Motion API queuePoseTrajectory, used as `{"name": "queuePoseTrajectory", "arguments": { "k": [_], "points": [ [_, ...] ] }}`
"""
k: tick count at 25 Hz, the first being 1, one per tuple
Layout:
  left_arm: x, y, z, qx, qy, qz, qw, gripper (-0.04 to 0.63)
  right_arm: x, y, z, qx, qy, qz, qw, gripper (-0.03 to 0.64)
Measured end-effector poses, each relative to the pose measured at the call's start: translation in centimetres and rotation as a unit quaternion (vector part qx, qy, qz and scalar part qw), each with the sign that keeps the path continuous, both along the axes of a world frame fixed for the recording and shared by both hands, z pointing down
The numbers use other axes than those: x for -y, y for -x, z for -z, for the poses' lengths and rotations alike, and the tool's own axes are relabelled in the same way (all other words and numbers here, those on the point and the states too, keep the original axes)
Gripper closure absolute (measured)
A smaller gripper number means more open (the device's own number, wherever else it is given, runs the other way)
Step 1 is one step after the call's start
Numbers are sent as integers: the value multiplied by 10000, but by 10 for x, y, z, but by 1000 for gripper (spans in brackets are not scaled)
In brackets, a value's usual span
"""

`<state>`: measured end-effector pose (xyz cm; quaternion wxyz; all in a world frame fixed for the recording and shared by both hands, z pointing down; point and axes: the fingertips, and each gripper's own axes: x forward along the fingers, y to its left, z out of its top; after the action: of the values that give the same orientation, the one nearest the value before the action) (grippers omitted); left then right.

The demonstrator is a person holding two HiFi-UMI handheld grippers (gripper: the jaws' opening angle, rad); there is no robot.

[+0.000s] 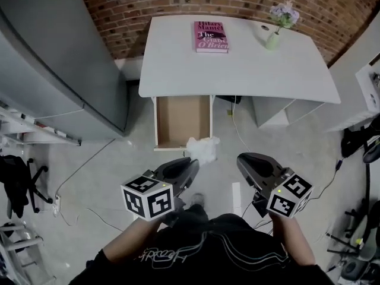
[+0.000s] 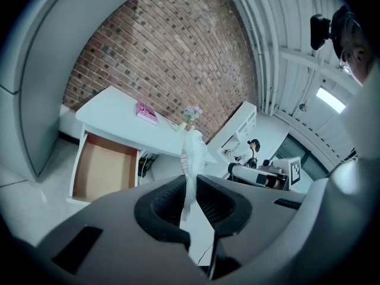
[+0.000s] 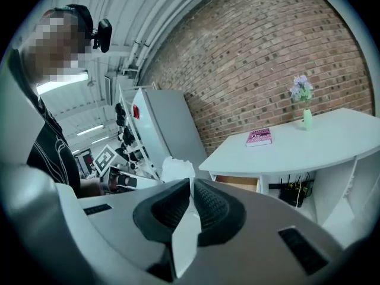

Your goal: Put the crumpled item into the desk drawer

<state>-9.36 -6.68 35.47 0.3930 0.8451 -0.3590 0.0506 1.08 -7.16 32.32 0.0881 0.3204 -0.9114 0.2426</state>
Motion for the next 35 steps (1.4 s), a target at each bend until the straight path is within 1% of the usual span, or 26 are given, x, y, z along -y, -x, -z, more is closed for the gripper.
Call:
{"name": "queuePoseTrajectory", "arguments": {
  "k": [3, 9, 11, 15, 19, 25, 30, 35],
  "points": [
    [20, 14, -27, 7, 159, 141, 9998, 528, 14, 10, -23, -128, 218, 45, 9997, 566],
    [54, 34, -77, 337, 287, 421, 9981, 528, 36, 20, -58, -203, 480, 195, 9985, 566],
    [61, 38, -91, 514, 341, 469, 9970, 528, 44, 21, -65, -170, 550, 251, 9980, 566],
    [76, 37, -112, 723, 471, 491, 9951, 528, 62, 21, -80, -95, 655, 396, 9970, 566],
    [107, 26, -136, 883, 506, 515, 9935, 528, 95, 10, -100, -131, 723, 472, 9962, 566],
    [136, 20, -181, 963, 828, 520, 9905, 528, 125, 7, -128, -113, 1048, 628, 9924, 566],
    [157, 24, -225, 1229, 1028, 433, 9861, 528, 144, 8, -152, -262, 1223, 832, 9887, 566],
    [180, 27, -267, 1423, 1290, 362, 9807, 528, 163, 6, -182, -268, 1468, 868, 9850, 566]
  ]
}}
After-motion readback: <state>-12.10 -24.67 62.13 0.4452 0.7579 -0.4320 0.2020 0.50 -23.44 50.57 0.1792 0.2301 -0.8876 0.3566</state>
